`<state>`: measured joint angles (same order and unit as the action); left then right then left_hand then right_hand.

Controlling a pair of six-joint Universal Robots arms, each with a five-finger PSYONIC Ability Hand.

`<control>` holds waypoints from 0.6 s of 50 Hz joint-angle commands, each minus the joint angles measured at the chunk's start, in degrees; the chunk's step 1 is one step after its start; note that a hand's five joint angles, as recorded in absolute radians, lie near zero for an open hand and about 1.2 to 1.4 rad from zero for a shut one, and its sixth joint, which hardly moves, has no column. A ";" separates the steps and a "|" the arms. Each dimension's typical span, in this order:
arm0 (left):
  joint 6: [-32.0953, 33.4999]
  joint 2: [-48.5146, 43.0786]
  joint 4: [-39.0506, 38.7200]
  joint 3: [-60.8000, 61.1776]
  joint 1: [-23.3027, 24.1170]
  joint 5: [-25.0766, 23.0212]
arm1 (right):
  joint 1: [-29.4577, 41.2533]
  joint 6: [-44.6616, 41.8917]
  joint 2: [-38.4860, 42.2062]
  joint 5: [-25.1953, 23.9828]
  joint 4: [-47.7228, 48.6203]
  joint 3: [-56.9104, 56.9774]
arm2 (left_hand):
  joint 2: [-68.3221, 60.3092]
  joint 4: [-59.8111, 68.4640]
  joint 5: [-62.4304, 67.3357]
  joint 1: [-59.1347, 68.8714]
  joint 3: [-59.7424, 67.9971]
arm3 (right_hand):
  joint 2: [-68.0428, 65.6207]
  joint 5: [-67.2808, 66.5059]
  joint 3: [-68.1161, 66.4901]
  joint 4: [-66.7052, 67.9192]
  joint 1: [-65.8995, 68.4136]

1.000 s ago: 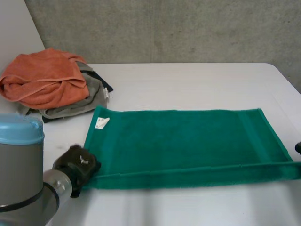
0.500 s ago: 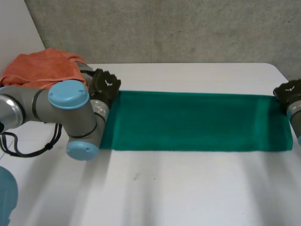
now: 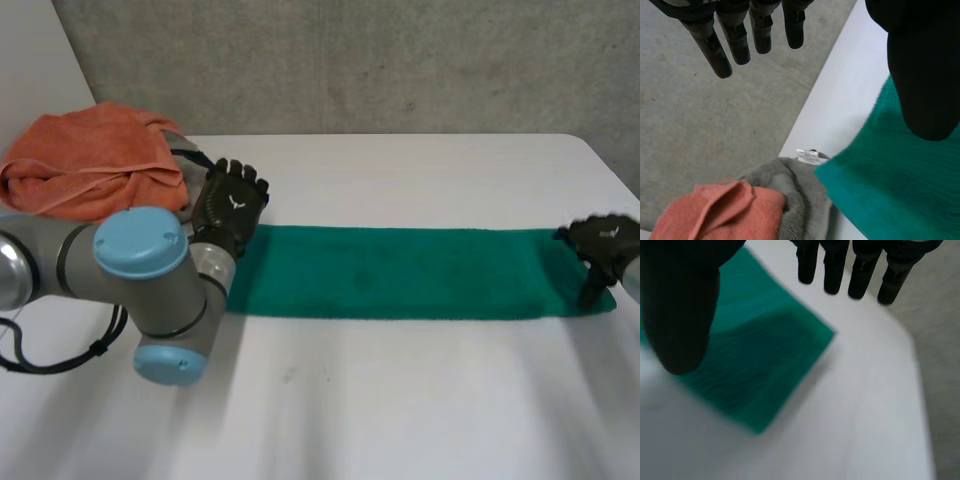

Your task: Fold the laundry.

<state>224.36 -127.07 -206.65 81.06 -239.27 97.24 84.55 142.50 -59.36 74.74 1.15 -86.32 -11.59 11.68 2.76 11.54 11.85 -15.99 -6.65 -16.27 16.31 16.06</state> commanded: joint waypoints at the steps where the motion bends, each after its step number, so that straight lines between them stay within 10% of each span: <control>1: -1.73 2.09 0.10 3.75 -0.05 -0.03 | -2.73 -0.29 0.21 -3.99 -1.33 -2.54 | 1.59 -1.68 -2.76 -1.54 -1.85 | -14.42 -13.77 -14.14 14.11 14.36; 7: -3.49 2.70 0.10 4.37 0.21 -0.03 | -2.99 -0.47 2.93 -2.68 2.80 -1.76 | 1.59 -1.68 -2.76 -1.54 -1.85 | -63.87 -63.22 -63.59 63.56 63.81; 14: -3.49 5.34 -0.16 5.77 0.03 -0.30 | -8.69 -3.18 -0.74 9.53 9.47 -1.40 | 1.59 -1.68 -2.76 -1.54 -1.85 | -64.01 -63.35 -63.73 63.69 63.94; 21: -4.37 9.12 -0.07 6.74 -0.05 -0.12 | -11.96 -16.63 -4.98 9.73 11.68 -1.66 | 1.59 -1.68 -2.76 -1.54 -1.85 | -64.01 -63.35 -63.73 63.69 63.94; 30: -6.82 12.10 0.02 9.81 -0.58 -0.12 | 10.08 -11.46 -7.96 0.33 19.67 -3.33 | 1.59 -1.68 -2.76 -1.54 -1.85 | -64.01 -63.35 -63.73 63.69 63.94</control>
<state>218.94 -116.39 -206.71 89.08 -239.56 97.10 80.47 126.76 -65.66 81.25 15.73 -88.37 -11.59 11.68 2.76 11.54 11.85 -67.43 -56.26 -67.96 68.53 63.92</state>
